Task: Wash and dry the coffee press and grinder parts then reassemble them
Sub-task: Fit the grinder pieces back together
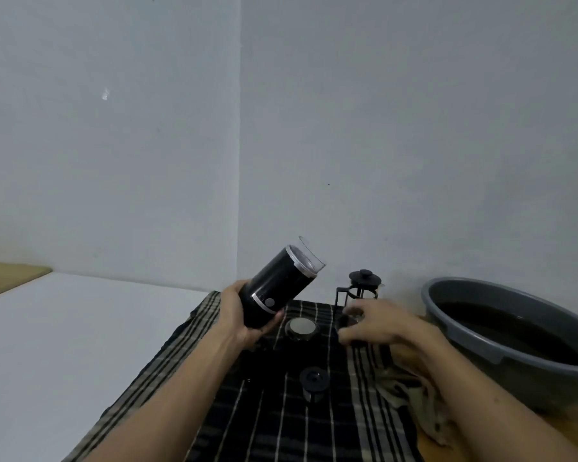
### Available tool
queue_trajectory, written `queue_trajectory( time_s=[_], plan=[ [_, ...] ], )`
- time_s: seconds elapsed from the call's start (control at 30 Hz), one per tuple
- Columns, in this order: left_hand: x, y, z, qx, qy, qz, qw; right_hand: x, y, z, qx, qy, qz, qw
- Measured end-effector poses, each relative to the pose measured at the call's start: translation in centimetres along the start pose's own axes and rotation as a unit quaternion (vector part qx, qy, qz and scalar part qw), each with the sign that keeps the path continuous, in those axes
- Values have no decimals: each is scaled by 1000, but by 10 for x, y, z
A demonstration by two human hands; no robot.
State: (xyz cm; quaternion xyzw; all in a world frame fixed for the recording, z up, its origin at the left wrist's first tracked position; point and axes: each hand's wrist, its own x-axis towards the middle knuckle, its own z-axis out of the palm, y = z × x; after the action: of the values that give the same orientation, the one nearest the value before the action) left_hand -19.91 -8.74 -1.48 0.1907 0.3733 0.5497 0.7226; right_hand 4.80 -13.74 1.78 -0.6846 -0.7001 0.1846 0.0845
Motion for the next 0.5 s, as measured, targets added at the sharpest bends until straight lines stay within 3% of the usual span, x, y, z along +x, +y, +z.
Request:
queue_trajectory(
  time_s=[0.1,0.17,0.5],
  plan=[
    [0,10,-8,14,1,22,1000,0,-25,-45,238,86,-93,963],
    [-1,14,-13,16,6,31,999,-2,-54,-67,320,116,-149,928],
    [-21,45,-52,13,15,61,998,15,-128,-66,201,26,-222,954]
  ],
)
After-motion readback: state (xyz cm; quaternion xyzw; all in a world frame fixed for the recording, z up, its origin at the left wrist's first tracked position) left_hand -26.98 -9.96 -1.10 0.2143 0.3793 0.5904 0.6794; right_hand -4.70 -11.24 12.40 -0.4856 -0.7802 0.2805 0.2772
